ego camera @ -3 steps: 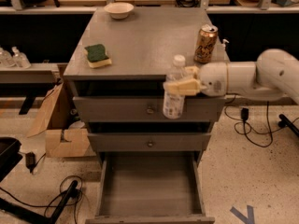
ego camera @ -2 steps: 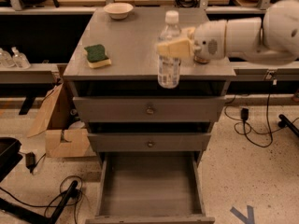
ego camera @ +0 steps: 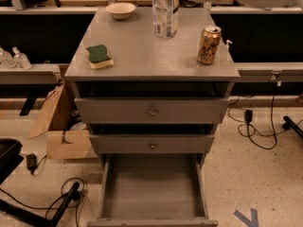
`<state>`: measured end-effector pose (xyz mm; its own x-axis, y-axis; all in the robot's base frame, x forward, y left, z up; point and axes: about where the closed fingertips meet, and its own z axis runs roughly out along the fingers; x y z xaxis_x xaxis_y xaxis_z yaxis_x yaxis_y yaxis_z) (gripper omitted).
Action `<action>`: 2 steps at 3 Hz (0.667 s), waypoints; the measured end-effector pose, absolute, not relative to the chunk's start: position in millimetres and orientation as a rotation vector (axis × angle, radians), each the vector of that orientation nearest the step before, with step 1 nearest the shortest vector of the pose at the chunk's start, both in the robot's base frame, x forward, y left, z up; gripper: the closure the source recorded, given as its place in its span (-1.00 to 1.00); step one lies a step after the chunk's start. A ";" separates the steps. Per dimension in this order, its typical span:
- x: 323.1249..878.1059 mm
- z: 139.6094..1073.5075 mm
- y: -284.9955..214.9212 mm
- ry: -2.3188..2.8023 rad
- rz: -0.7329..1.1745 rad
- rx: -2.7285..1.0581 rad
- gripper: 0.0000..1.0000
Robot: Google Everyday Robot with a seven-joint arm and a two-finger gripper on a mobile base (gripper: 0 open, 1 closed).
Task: Pick blue plastic bottle from bottom drawer and place on counter
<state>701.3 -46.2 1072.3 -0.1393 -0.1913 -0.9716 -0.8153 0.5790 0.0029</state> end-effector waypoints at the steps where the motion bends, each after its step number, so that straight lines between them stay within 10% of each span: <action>1: 763.0 1101.4 -42.2 1.675 0.552 -0.743 1.00; 2: 823.6 1107.6 -51.7 1.693 0.446 -0.604 1.00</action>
Offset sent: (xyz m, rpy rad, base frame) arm 0.1987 -0.0252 0.0520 0.0225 -0.0755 -0.4873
